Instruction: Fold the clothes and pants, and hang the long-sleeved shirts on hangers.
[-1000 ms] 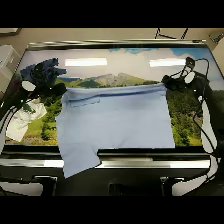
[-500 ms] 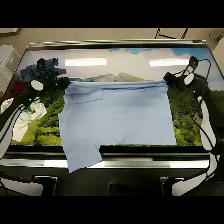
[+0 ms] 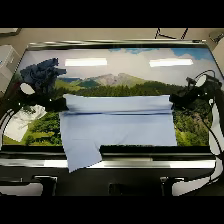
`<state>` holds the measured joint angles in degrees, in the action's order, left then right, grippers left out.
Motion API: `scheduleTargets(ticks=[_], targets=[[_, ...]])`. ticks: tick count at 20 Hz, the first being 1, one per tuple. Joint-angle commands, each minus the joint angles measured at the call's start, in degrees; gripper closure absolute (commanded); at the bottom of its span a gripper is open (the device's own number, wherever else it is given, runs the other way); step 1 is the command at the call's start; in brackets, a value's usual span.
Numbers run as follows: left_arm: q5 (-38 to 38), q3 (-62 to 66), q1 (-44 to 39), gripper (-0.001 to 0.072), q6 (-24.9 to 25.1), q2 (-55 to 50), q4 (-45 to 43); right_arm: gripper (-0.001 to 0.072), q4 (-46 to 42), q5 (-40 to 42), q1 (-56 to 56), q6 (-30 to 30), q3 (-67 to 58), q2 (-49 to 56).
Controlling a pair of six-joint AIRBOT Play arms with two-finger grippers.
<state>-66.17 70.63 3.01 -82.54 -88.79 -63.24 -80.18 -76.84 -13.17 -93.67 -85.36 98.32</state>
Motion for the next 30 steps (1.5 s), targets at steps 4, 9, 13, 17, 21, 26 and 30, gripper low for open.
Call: scheduleTargets(ticks=[4, 9, 13, 17, 21, 26, 30], targets=[[-0.90, -4.17, 0.17, 0.0685, -0.61, -0.15, -0.76, 0.0663, -0.35, -3.89, -0.22, 1.22, 2.47, -0.09], [-12.44, 3.41, 6.32, 0.0169, 0.94, 0.79, -1.16, 0.0168, -1.36, -13.44, -3.06, 2.86, -4.42, -1.33], [-19.56, -6.43, 11.87, 0.0190, 4.96, 7.74, -2.99, 0.0155, -1.29, -20.04, -10.51, 1.16, -0.74, -4.11], [-11.76, -32.89, 12.61, 0.0189, 9.84, 19.30, -1.20, 0.0155, -1.33, -17.57, -11.87, 2.14, 10.73, -8.50], [-6.19, -44.48, 11.89, 0.0192, 15.76, 21.94, 9.88, 0.0160, -0.81, -18.58, -11.87, 2.45, 13.20, -9.05], [-0.70, -46.21, 7.02, 0.0302, 13.62, 21.90, 11.23, 0.0160, -0.85, -19.06, -11.87, 2.95, 13.22, -9.42], [-0.04, -46.18, 6.14, 0.0685, 12.74, 21.92, 11.19, 0.0157, -1.11, -17.90, -11.87, 3.10, 15.41, -9.60]])
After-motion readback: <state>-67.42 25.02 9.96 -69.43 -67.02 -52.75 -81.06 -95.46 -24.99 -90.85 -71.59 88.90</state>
